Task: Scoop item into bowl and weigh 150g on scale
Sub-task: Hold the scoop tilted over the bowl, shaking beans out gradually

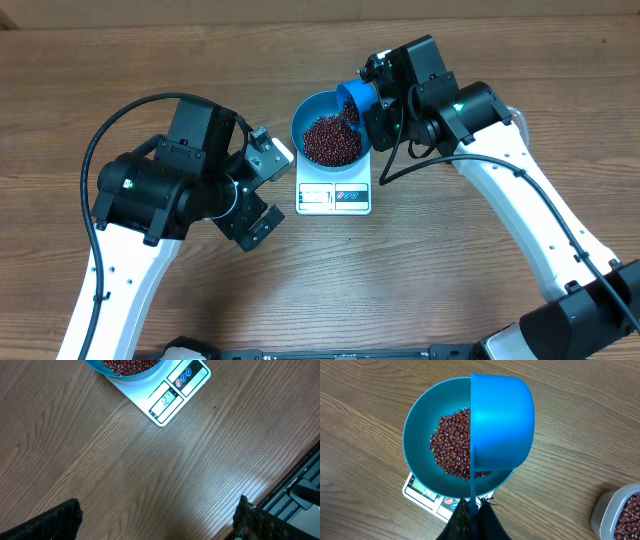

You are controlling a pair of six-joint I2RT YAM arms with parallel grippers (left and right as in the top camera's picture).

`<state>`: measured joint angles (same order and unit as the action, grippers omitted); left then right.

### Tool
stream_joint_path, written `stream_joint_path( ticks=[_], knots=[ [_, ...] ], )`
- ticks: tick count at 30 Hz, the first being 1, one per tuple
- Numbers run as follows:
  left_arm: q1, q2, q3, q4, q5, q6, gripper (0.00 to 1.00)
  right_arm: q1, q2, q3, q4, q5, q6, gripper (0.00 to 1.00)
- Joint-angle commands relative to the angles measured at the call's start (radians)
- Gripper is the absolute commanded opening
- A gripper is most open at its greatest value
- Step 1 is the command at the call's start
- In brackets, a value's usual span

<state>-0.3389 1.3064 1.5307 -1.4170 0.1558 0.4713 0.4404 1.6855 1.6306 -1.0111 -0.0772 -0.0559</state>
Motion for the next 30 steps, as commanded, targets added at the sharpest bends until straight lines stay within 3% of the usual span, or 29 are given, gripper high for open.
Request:
stream_joint_path(
  ticks=[1, 30],
  knots=[
    [-0.002, -0.011, 0.021, 0.001, 0.001, 0.0, 1.0, 0.005, -0.047, 0.041, 0.006, 0.009, 0.0, 0.04],
    [-0.002, -0.011, 0.021, 0.001, 0.001, 0.0, 0.99, 0.031, -0.045, 0.052, -0.014, 0.023, 0.005, 0.04]
  ],
)
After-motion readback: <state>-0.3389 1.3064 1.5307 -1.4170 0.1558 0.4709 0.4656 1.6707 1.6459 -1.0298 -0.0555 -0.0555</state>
